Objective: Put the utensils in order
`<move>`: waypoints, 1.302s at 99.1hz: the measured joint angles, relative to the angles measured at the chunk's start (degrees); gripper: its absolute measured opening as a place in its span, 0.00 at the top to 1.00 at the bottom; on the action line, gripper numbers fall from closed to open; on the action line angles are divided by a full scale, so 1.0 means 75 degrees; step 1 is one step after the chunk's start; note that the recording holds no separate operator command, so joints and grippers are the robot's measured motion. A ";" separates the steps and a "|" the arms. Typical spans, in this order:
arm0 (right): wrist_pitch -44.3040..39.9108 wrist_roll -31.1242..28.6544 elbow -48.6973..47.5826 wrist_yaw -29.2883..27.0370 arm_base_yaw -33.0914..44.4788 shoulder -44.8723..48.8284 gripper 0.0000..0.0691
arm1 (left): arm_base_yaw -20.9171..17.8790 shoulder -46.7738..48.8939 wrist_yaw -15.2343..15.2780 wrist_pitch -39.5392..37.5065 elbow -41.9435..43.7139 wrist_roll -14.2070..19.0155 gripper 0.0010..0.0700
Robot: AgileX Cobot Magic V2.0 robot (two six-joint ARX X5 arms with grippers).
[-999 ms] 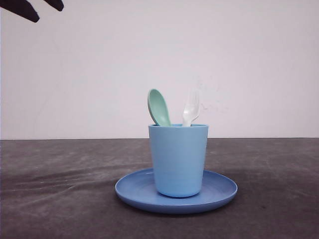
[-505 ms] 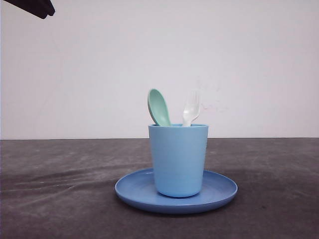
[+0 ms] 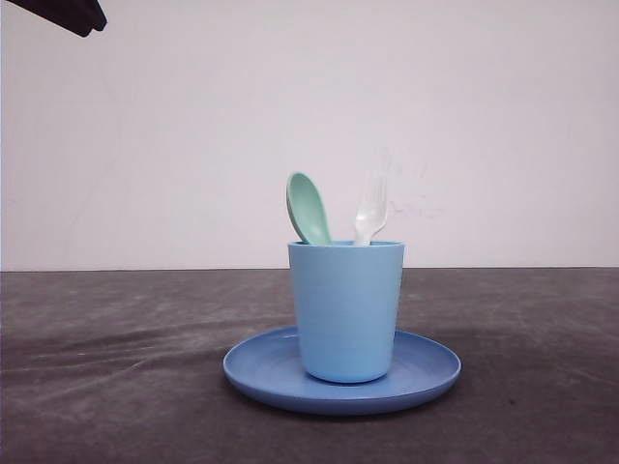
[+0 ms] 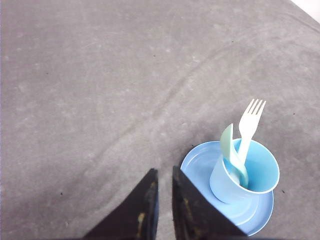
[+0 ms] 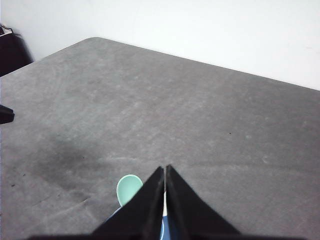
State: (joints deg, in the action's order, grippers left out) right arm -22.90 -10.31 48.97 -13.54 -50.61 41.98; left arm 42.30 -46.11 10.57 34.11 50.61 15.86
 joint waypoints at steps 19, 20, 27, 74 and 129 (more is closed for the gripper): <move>0.0000 0.0000 0.0000 0.0003 0.0000 0.0000 0.99 | -0.0134 0.0055 0.0574 0.0000 0.0000 -0.0627 0.98; 0.0000 0.0000 0.0000 0.0000 0.0000 0.0000 0.99 | -0.0157 0.0067 0.0615 0.0000 0.0000 -0.0662 0.98; 0.0000 0.0000 0.0000 0.0003 0.0000 0.0000 0.99 | -0.0391 0.0207 0.0772 -0.0003 0.0000 -0.0959 0.98; 0.0000 0.0000 0.0000 0.0003 0.0000 0.0000 0.99 | -0.3579 0.2136 0.0245 -0.1075 -0.1871 -0.1658 0.98; 0.0000 0.0000 0.0000 0.0003 0.0000 0.0000 0.99 | -0.5094 0.5380 -0.0256 -0.2547 -0.6027 -0.1708 0.98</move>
State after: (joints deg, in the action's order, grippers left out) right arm -22.90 -10.31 48.97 -13.52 -50.61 41.98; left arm 4.10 -5.76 8.64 15.00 5.41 3.05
